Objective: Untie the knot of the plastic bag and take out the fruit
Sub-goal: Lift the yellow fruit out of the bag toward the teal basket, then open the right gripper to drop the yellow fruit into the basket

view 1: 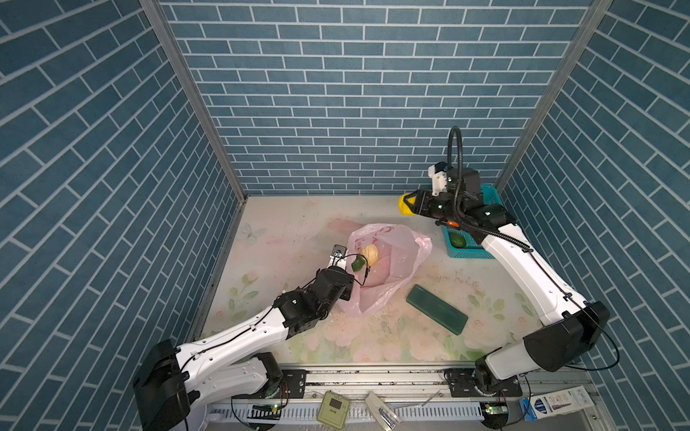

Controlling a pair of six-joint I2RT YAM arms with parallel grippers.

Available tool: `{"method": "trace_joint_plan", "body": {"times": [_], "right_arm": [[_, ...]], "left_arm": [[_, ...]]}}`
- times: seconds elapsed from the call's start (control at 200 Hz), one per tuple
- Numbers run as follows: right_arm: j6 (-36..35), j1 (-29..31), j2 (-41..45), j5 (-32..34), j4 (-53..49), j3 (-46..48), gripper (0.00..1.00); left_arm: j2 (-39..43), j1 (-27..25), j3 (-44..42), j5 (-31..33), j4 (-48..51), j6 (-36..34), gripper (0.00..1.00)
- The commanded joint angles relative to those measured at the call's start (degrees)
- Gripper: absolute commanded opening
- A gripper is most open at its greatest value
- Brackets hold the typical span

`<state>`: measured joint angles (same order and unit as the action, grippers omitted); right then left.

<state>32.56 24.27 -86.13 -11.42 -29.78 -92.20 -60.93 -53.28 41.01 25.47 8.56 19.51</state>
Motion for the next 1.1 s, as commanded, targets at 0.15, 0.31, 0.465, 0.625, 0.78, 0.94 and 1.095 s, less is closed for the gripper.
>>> {"method": "trace_joint_plan", "body": {"times": [0.15,0.31,0.465,0.625,0.78,0.94,1.095], "right_arm": [[-1.0,-15.84,-1.69,-2.78,5.43,3.44,0.46],[-3.62,-23.75,-7.61,-0.42,8.86,5.81,0.46],[-6.65,-27.79,-15.7,2.74,9.05,3.63,0.46],[-10.14,-28.57,-22.16,7.11,7.03,0.68,0.47],[-11.63,-28.53,-25.33,11.15,5.54,0.5,0.51],[-12.25,-28.44,-25.29,12.99,4.19,1.41,0.69],[-12.74,-28.36,-23.0,13.42,3.69,2.98,0.78]], "left_arm": [[-1.18,-0.33,2.61,0.45,1.11,-0.41,0.0],[-1.29,-0.27,2.97,0.8,1.73,-0.34,0.0],[-1.32,-0.34,3.11,0.88,2.17,-0.01,0.0],[-1.11,-0.34,3.13,1.16,2.38,0.33,0.0],[-0.67,-0.34,3.02,1.24,2.45,0.29,0.0],[0.08,-0.32,2.83,1.16,2.79,0.0,0.0],[0.88,-0.34,2.56,0.98,3.36,-0.18,0.0]]}}
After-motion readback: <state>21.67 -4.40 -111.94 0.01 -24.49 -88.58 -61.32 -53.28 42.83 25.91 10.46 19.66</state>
